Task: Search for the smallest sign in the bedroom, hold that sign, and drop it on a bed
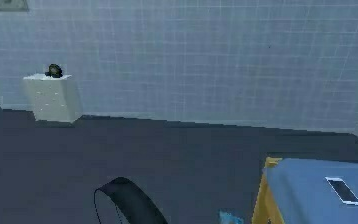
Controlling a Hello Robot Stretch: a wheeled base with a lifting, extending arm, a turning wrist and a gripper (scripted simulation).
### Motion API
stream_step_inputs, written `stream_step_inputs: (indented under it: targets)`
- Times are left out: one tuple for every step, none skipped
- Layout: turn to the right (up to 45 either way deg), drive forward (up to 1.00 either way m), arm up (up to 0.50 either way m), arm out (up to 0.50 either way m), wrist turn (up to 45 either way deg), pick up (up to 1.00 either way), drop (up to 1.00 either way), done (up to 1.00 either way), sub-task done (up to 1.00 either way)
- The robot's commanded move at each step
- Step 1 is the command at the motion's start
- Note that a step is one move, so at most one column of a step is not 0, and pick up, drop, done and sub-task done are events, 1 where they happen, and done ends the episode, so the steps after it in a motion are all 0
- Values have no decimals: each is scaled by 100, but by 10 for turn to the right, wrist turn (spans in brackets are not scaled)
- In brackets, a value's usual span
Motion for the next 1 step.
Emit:
stream_step_inputs:
  targets:
    - [-450,0,0,0,0,0,0,0,0]
